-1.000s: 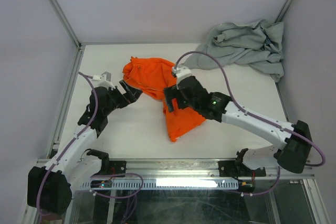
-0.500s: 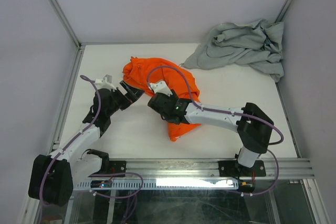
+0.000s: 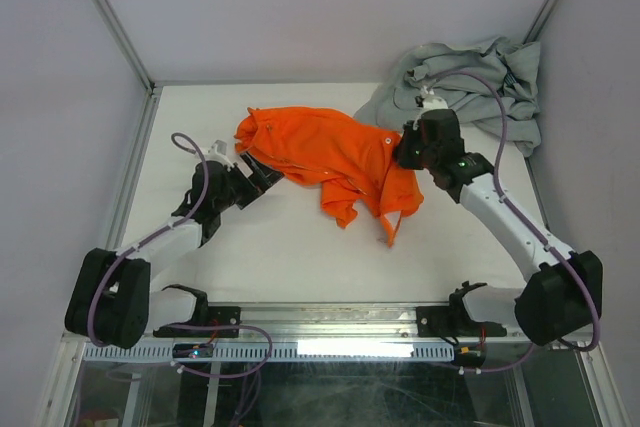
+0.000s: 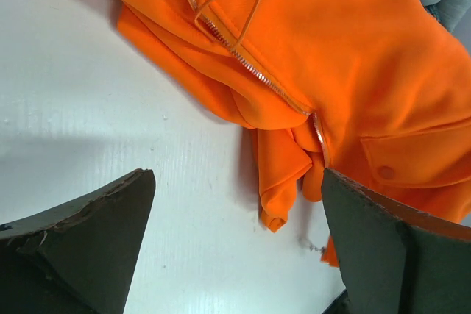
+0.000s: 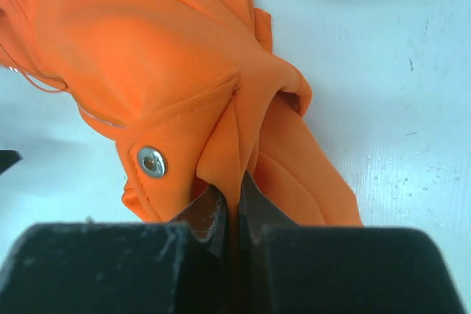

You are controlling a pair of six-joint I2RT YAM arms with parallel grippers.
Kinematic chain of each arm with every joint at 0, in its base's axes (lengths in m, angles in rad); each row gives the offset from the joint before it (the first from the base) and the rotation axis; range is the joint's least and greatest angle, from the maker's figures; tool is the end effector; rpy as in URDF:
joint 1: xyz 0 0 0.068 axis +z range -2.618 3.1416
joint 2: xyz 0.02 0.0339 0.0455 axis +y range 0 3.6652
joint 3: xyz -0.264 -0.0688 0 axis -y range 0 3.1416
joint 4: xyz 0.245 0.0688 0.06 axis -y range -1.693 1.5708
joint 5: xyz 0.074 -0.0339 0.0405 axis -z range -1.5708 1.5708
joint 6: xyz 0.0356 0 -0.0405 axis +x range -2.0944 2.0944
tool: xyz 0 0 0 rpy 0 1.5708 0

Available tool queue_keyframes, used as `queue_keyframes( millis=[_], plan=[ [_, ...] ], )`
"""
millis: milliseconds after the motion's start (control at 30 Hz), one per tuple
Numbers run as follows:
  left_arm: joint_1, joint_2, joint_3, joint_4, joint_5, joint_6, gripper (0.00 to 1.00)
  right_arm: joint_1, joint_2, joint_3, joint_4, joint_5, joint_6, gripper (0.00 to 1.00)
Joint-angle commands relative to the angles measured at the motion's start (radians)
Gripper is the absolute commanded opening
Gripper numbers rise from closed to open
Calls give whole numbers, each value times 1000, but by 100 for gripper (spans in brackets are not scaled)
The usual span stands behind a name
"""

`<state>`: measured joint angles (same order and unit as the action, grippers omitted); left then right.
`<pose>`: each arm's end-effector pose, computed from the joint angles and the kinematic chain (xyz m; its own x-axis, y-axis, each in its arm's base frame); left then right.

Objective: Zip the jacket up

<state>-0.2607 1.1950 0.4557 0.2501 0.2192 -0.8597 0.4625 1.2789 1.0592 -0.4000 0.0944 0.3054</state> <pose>0.2304 -0.0695 0.1872 -0.6275 -0.5980 -0.4987 -0.0588 0.6750 -0.7355 0.2568 0.1243 0.3079 -0.6086 0.0310 -0.7928 -0.2019 0.9603 0.1926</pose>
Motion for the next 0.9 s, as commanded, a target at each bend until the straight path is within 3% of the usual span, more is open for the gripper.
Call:
queue_keyframes(
  millis=[0,167,367,567,667,733,833,867],
  plan=[
    [-35,95,78,137,38,-33,99,-140,-41,-75,131,-364,78,0],
    [-71,244,139,218,13,-41,95,-218,-44,-141,184,-458,113,0],
    [-99,453,201,338,13,-102,78,-254,-41,-166,207,-487,117,0],
    [-144,631,301,398,7,-123,68,-266,-42,-176,210,-489,112,0],
    [-145,684,326,441,-14,-133,55,-269,-50,-184,208,-486,109,0],
    [-142,697,340,451,-36,-126,38,-270,-57,-186,197,-484,106,0],
    [-112,660,382,368,-56,-74,1,-277,-84,-181,158,-472,93,0],
    [-93,630,398,315,-60,-58,0,-278,-97,-175,141,-466,87,0]
  ],
)
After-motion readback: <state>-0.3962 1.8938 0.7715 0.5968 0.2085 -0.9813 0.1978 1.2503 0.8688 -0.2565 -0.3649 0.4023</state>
